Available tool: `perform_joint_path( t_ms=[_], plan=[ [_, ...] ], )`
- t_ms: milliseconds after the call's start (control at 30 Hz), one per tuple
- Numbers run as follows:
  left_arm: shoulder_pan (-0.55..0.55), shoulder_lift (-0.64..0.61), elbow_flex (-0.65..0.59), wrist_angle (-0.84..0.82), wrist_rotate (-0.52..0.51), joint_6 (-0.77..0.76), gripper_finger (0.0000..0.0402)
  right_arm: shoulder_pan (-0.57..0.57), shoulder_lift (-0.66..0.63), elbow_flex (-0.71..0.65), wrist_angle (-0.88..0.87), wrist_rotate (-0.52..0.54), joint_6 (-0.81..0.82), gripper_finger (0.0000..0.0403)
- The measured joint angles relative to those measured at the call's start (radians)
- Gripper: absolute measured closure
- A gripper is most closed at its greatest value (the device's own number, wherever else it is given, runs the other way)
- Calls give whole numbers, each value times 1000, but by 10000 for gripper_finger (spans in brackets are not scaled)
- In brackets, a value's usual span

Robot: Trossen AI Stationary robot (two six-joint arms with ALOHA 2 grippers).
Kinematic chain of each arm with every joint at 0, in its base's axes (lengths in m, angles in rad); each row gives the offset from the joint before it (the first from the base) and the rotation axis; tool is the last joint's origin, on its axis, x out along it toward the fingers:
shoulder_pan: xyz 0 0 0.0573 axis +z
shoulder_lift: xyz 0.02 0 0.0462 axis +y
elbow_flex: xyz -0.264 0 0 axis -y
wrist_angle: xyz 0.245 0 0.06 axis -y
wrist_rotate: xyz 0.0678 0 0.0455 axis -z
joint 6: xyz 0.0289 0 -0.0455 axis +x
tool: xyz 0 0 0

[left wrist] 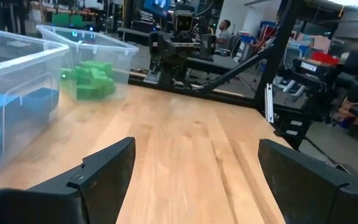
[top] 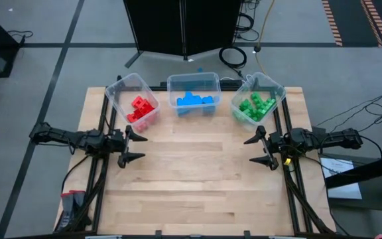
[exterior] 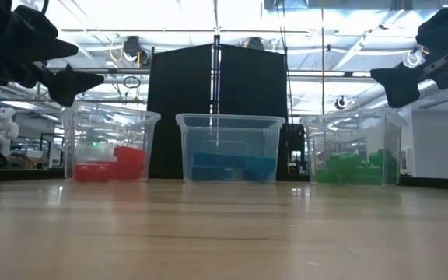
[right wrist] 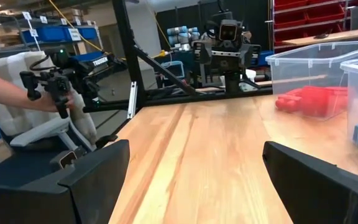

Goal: Sort blocks
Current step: Return to Home Position

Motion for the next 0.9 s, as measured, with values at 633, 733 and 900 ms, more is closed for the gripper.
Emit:
perform_joint_path(
  t_ms=[633, 733, 900],
  plan=[
    [0, 1, -1, 7, 0, -26, 66, -1, 3, 0, 0, -1, -12, 37],
    [0, 1, -1, 7, 0, -26, 66, -1, 3, 0, 0, -1, -12, 37],
    [0, 1, -1, 8, 0, -26, 66, -1, 3, 0, 0, -1, -12, 37]
  ],
)
